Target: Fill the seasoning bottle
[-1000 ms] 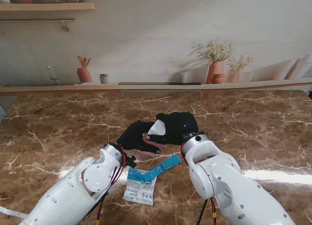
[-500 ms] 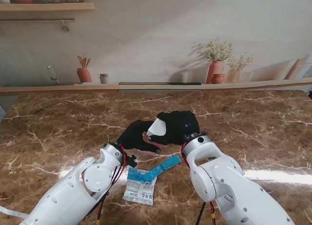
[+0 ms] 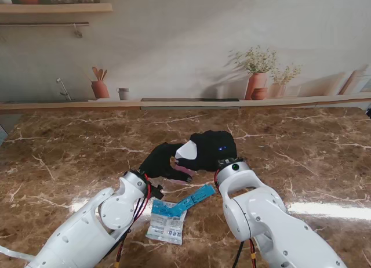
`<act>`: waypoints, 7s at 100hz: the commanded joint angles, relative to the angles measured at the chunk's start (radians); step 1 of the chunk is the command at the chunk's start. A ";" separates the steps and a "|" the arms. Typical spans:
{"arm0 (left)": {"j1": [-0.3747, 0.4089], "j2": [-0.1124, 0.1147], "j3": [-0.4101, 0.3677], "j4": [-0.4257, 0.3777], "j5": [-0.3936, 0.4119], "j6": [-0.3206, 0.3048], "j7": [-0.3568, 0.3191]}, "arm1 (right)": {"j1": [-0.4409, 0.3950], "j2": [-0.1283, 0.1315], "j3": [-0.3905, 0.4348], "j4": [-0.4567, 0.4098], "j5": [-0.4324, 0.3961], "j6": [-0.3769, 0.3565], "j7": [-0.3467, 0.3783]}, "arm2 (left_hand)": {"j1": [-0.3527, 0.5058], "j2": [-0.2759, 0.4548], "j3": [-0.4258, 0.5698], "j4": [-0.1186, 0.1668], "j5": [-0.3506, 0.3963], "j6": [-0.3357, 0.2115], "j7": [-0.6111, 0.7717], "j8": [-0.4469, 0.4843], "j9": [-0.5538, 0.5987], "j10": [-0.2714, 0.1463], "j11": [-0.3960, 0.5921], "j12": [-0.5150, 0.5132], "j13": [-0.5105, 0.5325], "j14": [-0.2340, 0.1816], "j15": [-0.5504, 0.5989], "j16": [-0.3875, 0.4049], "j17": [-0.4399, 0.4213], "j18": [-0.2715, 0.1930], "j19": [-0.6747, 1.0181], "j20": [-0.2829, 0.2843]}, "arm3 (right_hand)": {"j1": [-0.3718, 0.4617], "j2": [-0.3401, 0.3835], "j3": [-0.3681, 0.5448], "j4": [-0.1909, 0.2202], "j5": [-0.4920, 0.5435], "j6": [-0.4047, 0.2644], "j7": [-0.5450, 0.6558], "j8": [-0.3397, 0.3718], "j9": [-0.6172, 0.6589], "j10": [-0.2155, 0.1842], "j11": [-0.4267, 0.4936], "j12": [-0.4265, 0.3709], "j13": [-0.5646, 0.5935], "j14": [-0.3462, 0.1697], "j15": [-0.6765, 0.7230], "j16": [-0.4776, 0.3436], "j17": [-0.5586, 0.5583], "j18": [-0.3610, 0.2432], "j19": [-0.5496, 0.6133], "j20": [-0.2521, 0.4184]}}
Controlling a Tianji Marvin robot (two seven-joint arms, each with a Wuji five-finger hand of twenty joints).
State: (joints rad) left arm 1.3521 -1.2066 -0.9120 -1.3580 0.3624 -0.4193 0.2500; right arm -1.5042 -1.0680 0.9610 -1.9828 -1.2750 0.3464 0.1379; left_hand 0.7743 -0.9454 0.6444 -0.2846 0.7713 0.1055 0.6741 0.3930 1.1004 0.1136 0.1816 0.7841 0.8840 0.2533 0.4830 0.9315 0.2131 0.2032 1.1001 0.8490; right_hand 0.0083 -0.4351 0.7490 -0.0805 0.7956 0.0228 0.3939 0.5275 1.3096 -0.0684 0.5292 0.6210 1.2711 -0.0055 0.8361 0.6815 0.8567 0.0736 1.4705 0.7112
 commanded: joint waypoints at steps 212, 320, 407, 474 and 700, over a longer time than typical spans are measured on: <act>0.021 -0.008 -0.016 -0.038 0.004 -0.009 0.028 | -0.089 0.023 0.246 -0.128 0.418 -0.189 0.223 | 0.231 0.341 0.305 0.071 0.235 -0.250 0.285 0.092 0.120 -0.097 0.146 0.053 0.069 -0.007 0.110 0.042 -0.011 -0.083 0.035 0.034 | 0.288 -0.245 0.009 0.072 -0.512 -0.068 -0.281 0.026 -0.821 0.116 -0.431 -0.363 -0.659 0.156 -0.671 -0.352 -0.442 0.101 -0.688 -0.115; 0.026 -0.005 -0.008 -0.062 0.004 0.019 0.016 | -0.004 -0.001 0.165 0.017 0.539 -0.268 0.073 | 0.230 0.341 0.306 0.071 0.236 -0.252 0.286 0.095 0.122 -0.097 0.146 0.054 0.071 -0.010 0.107 0.044 -0.014 -0.087 0.032 0.032 | 0.667 -0.407 0.401 -0.187 -0.087 -0.159 0.270 0.313 -0.358 -0.036 0.001 0.183 -0.119 -0.036 -0.273 0.010 -0.055 -0.030 -0.312 -0.107; 0.032 -0.011 -0.009 -0.069 -0.027 0.023 0.020 | 0.030 -0.001 0.136 0.072 0.418 -0.380 0.006 | 0.230 0.342 0.306 0.071 0.235 -0.247 0.282 0.092 0.123 -0.092 0.147 0.051 0.073 -0.008 0.108 0.043 -0.014 -0.086 0.033 0.034 | 0.731 -0.443 0.482 -0.179 0.004 -0.188 0.362 0.122 -0.220 -0.049 -0.064 0.171 -0.095 -0.027 -0.203 0.024 -0.044 -0.024 -0.287 -0.044; 0.034 -0.014 -0.007 -0.067 -0.020 0.020 0.033 | 0.051 0.008 0.136 0.068 0.425 -0.386 0.067 | 0.233 0.342 0.306 0.072 0.235 -0.241 0.282 0.092 0.121 -0.089 0.148 0.053 0.070 -0.004 0.110 0.047 -0.016 -0.087 0.033 0.035 | 0.719 -0.403 0.493 -0.190 0.015 -0.172 0.288 0.088 -0.209 -0.041 -0.146 0.098 -0.141 -0.029 -0.267 0.016 -0.093 -0.028 -0.325 -0.019; 0.043 -0.008 -0.019 -0.082 -0.003 0.014 0.030 | 0.050 0.025 0.138 -0.009 0.232 -0.241 0.217 | 0.228 0.342 0.306 0.070 0.234 -0.252 0.283 0.094 0.122 -0.099 0.146 0.052 0.071 -0.010 0.108 0.045 -0.016 -0.087 0.034 0.038 | -0.285 0.241 -0.007 0.075 -0.170 0.032 -0.204 -0.122 -0.001 -0.062 0.034 -0.047 -0.079 -0.011 -0.220 -0.081 -0.151 0.002 -0.143 -0.012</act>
State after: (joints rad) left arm 1.3947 -1.2120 -0.9314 -1.4300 0.3602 -0.4045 0.2760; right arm -1.4470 -1.0379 1.0998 -1.9932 -1.0580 0.0856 0.3247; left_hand 0.7766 -0.9503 0.6445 -0.2843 0.7904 0.1734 0.6741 0.4041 1.1072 0.1372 0.2054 0.7868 0.8955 0.2516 0.5182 0.9583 0.2131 0.1947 1.1011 0.8596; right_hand -0.1595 -0.2829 0.7587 -0.0476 0.6199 0.0285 0.1900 0.4676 1.2464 -0.1311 0.5590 0.6118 1.1457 -0.0350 0.6002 0.6182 0.6833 0.0615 1.2563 0.7412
